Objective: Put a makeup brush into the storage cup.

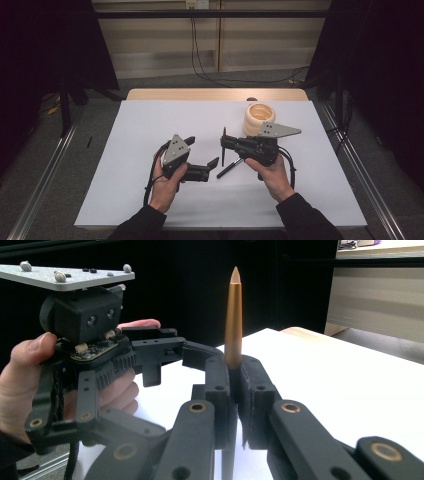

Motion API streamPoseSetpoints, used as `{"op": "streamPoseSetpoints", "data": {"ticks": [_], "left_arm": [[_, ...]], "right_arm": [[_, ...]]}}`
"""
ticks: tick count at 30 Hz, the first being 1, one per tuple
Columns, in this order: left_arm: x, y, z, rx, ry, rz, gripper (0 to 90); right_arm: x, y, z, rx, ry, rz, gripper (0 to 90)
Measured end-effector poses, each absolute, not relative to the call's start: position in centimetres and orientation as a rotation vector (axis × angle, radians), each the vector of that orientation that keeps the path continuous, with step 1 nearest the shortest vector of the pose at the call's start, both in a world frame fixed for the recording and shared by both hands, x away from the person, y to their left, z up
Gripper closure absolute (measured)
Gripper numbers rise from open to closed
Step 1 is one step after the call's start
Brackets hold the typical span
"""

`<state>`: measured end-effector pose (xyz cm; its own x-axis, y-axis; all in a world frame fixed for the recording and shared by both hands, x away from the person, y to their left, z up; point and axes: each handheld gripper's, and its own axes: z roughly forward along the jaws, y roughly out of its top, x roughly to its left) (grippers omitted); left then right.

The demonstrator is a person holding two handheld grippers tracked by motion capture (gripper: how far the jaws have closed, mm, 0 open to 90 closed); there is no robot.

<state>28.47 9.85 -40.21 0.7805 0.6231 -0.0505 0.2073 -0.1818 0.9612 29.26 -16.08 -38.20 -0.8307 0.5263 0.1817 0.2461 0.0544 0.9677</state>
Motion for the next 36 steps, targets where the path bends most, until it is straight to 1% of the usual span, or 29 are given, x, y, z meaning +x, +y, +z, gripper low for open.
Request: {"op": "streamPoseSetpoints", "data": {"ticks": [3,8,11,19,30,36], "left_arm": [[28.2,10.2,-40.0,1.734,0.680,0.433,1.6],[27.4,11.4,-40.1,1.730,0.666,0.456,1.3],[26.9,12.6,-40.5,1.730,0.656,0.422,1.4],[25.7,15.3,-41.3,1.717,0.694,0.486,1.3],[23.9,18.5,-42.0,1.700,0.756,0.508,1.1],[23.5,19.5,-42.3,1.708,0.764,0.516,1.0]], "right_arm": [[29.3,-16.3,-38.3,0.796,2.104,1.854,83.4],[29.4,-16.8,-38.2,0.808,2.097,1.843,83.4],[29.5,-17.2,-38.2,0.823,2.082,1.833,83.4],[30.1,-18.4,-38.2,0.868,2.045,1.816,83.4],[31.2,-20.1,-37.8,0.909,1.999,1.768,83.4],[31.8,-20.6,-37.9,0.938,1.981,1.743,83.4]]}}
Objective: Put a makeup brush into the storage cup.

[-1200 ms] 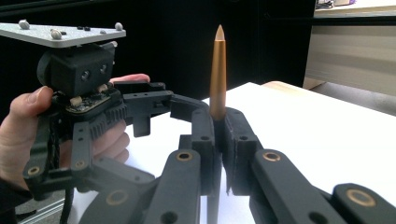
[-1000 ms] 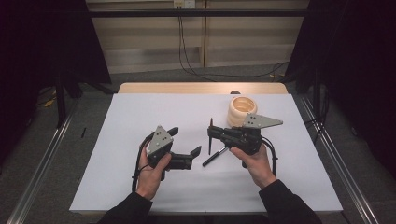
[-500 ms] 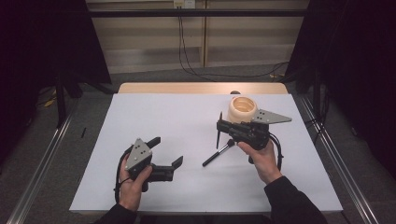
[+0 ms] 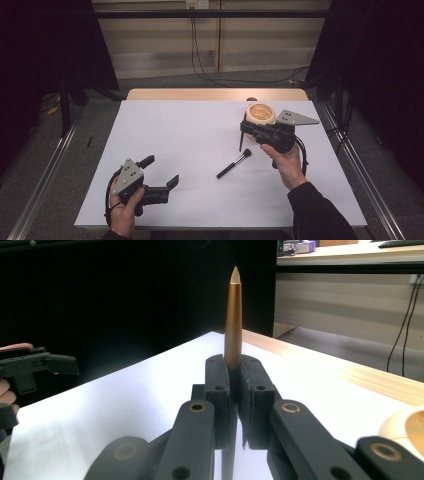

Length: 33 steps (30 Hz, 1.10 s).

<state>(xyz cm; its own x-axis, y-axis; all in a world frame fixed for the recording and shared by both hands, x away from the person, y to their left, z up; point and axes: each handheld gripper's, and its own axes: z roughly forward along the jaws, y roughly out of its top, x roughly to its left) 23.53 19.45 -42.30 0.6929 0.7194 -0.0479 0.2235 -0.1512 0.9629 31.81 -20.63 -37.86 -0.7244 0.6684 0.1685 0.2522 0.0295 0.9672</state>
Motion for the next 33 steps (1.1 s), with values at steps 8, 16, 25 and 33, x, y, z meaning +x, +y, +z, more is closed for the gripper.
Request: {"op": "streamPoseSetpoints", "data": {"ticks": [8,16,25,33], "left_arm": [[23.1,19.8,-43.0,1.703,0.771,0.527,1.0],[22.9,19.6,-43.1,1.709,0.759,0.523,1.5],[22.8,19.6,-42.9,1.711,0.755,0.528,1.4],[22.9,19.7,-43.0,1.709,0.758,0.523,1.5]], "right_arm": [[33.1,-21.4,-36.4,0.935,1.949,1.694,83.4],[34.8,-22.6,-35.6,0.965,1.920,1.645,83.4],[37.2,-23.8,-34.8,1.021,1.882,1.577,83.4],[39.2,-24.4,-34.3,1.061,1.849,1.533,83.4]]}}
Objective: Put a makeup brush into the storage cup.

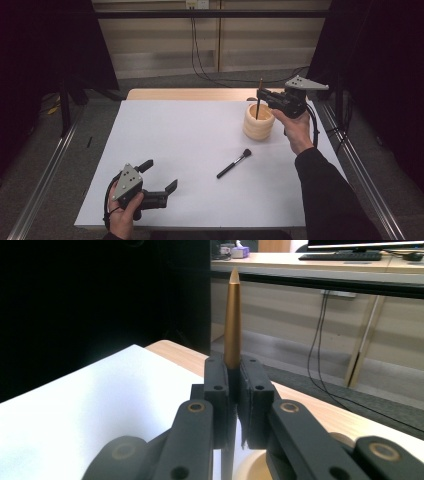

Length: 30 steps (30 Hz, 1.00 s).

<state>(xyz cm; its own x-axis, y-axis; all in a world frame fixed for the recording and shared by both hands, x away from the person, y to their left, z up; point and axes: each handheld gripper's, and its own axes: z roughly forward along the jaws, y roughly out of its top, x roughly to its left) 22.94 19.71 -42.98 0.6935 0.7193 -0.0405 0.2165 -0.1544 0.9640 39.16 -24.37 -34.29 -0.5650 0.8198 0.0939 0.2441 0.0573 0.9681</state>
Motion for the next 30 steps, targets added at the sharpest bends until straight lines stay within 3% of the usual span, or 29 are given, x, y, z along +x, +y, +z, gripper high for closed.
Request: {"op": "streamPoseSetpoints", "data": {"ticks": [17,30], "left_arm": [[23.2,20.2,-43.2,1.695,0.792,0.515,1.3],[23.2,20.4,-43.0,1.694,0.785,0.536,1.2]], "right_arm": [[41.5,-25.4,-36.5,1.119,1.814,1.458,83.3],[40.9,-26.3,-38.8,1.172,1.810,1.437,83.2]]}}
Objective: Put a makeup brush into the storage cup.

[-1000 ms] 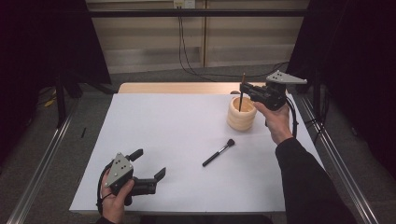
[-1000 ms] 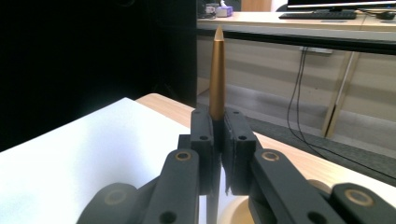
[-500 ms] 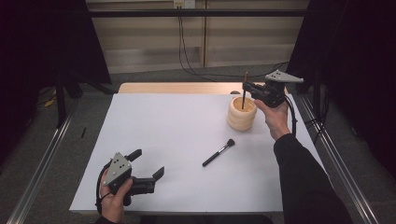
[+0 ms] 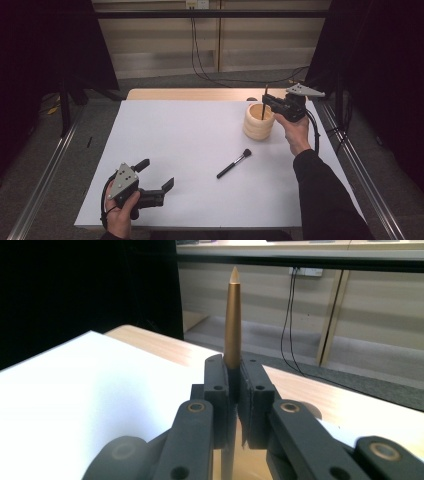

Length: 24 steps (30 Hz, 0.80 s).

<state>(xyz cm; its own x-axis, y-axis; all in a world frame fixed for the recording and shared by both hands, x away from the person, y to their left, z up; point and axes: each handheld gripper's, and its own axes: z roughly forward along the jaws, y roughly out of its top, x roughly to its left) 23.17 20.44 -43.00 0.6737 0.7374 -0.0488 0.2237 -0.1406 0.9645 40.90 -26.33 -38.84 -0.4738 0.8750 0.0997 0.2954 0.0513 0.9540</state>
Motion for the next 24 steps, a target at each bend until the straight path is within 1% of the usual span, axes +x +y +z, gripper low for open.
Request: {"op": "streamPoseSetpoints", "data": {"ticks": [17,24], "left_arm": [[23.1,20.5,-43.0,1.693,0.787,0.535,1.4],[23.0,20.5,-42.9,1.690,0.788,0.535,1.6]], "right_arm": [[40.4,-26.5,-40.6,1.197,1.813,1.425,83.0],[40.2,-26.4,-40.6,1.200,1.808,1.431,82.9]]}}
